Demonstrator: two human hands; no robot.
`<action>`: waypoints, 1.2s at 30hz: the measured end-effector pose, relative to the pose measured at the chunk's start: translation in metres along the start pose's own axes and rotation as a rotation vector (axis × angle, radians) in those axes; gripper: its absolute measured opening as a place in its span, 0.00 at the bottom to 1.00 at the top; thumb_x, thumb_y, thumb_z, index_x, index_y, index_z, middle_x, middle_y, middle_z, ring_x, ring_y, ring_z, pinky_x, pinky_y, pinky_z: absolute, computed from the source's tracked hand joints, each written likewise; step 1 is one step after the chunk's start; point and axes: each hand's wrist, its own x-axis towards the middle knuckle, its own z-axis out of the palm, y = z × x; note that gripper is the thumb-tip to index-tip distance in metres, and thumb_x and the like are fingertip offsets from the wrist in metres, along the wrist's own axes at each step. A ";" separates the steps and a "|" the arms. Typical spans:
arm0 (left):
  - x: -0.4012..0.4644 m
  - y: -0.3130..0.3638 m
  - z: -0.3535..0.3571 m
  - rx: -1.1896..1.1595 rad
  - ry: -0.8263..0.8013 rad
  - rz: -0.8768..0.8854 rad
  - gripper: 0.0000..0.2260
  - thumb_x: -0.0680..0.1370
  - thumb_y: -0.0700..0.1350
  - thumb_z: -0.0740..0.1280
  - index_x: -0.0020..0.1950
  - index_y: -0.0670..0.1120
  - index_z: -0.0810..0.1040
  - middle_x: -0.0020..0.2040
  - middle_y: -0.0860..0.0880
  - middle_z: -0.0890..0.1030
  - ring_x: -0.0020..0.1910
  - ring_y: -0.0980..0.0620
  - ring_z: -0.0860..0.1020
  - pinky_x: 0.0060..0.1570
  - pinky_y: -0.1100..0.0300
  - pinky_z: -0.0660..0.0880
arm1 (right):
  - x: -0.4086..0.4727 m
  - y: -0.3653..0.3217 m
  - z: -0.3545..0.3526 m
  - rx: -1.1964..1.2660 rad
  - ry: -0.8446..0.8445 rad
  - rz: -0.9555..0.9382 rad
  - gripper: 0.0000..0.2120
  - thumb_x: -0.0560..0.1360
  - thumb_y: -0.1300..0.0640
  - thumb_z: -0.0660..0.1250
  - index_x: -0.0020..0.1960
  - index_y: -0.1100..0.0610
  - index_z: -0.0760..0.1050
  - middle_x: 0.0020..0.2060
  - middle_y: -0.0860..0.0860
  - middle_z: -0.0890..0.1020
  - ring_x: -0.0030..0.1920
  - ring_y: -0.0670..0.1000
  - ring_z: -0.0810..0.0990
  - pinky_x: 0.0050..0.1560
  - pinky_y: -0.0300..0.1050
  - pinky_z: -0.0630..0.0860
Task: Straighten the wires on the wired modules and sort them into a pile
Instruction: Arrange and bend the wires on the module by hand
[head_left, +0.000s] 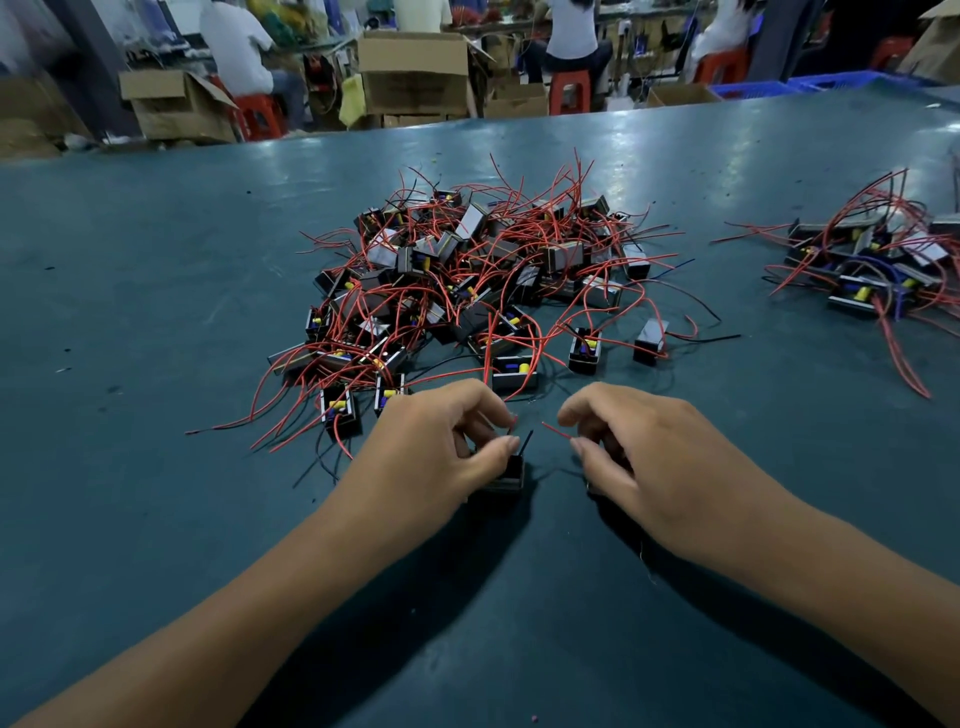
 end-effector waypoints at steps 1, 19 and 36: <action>0.000 0.000 0.001 0.015 0.003 -0.002 0.05 0.75 0.44 0.75 0.45 0.52 0.81 0.36 0.58 0.83 0.26 0.62 0.72 0.29 0.73 0.67 | 0.000 0.000 0.000 -0.004 0.006 -0.007 0.04 0.79 0.56 0.64 0.53 0.50 0.74 0.42 0.41 0.77 0.41 0.43 0.72 0.45 0.39 0.67; -0.003 0.010 0.007 0.116 0.066 0.041 0.14 0.71 0.56 0.77 0.43 0.49 0.78 0.32 0.56 0.80 0.27 0.65 0.72 0.29 0.74 0.65 | 0.008 0.002 0.012 0.094 0.137 0.060 0.02 0.77 0.55 0.66 0.46 0.51 0.76 0.33 0.43 0.78 0.37 0.45 0.76 0.41 0.46 0.73; -0.003 0.016 0.010 0.180 0.105 0.026 0.03 0.77 0.43 0.73 0.45 0.45 0.82 0.34 0.55 0.80 0.29 0.67 0.73 0.32 0.74 0.65 | 0.010 -0.002 0.027 0.478 0.177 0.082 0.05 0.78 0.55 0.69 0.44 0.48 0.78 0.30 0.46 0.78 0.27 0.42 0.69 0.29 0.31 0.65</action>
